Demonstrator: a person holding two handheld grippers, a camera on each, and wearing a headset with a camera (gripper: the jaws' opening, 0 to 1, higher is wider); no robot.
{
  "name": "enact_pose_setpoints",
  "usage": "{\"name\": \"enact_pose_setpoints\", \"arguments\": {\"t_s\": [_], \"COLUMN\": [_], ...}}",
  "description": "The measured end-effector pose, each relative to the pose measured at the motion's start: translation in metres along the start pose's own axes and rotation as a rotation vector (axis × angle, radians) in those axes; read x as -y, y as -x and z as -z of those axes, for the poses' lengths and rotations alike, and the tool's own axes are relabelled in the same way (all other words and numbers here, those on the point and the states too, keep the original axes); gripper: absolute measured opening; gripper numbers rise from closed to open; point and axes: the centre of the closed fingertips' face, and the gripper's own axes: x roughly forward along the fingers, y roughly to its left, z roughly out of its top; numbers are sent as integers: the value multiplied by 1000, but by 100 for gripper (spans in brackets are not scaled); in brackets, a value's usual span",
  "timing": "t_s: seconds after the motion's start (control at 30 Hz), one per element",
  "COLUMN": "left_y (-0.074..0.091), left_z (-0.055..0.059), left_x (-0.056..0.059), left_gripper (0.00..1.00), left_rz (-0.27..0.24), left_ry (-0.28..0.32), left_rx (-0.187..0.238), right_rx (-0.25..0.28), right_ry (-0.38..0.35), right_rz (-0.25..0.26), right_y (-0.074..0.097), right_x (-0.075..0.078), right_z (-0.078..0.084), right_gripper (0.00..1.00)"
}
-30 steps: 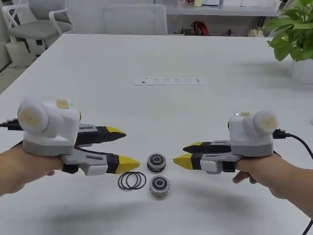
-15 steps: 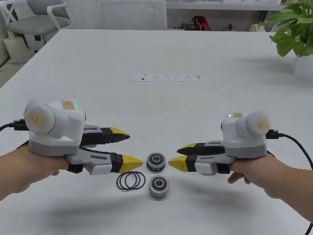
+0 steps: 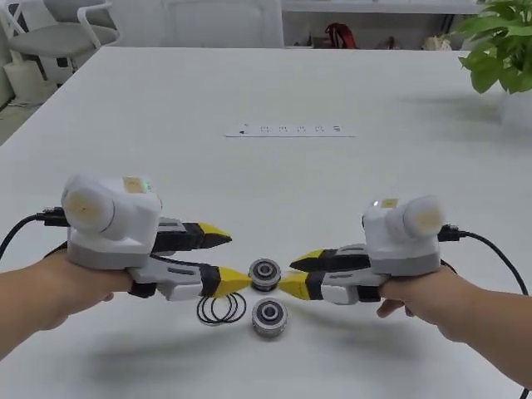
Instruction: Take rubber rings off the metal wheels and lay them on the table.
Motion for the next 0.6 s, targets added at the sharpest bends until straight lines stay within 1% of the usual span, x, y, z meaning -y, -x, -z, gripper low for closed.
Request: {"name": "enact_pose_setpoints", "arguments": {"t_s": [0.27, 0.4, 0.6], "left_y": [-9, -15, -23], "left_z": [6, 6, 9], "left_x": [-1, 0, -2], "left_gripper": [40, 37, 33], "left_rz": [-6, -6, -8], "left_ry": [11, 19, 31], "left_rx": [-14, -17, -18], "right_rx": [-9, -14, -15], "right_ry": [13, 23, 26], "right_rz": [-8, -8, -13], "right_y": [-5, -6, -8], "right_x": [-3, -3, -6], "right_z": [3, 5, 5], "right_gripper": [21, 21, 20]}}
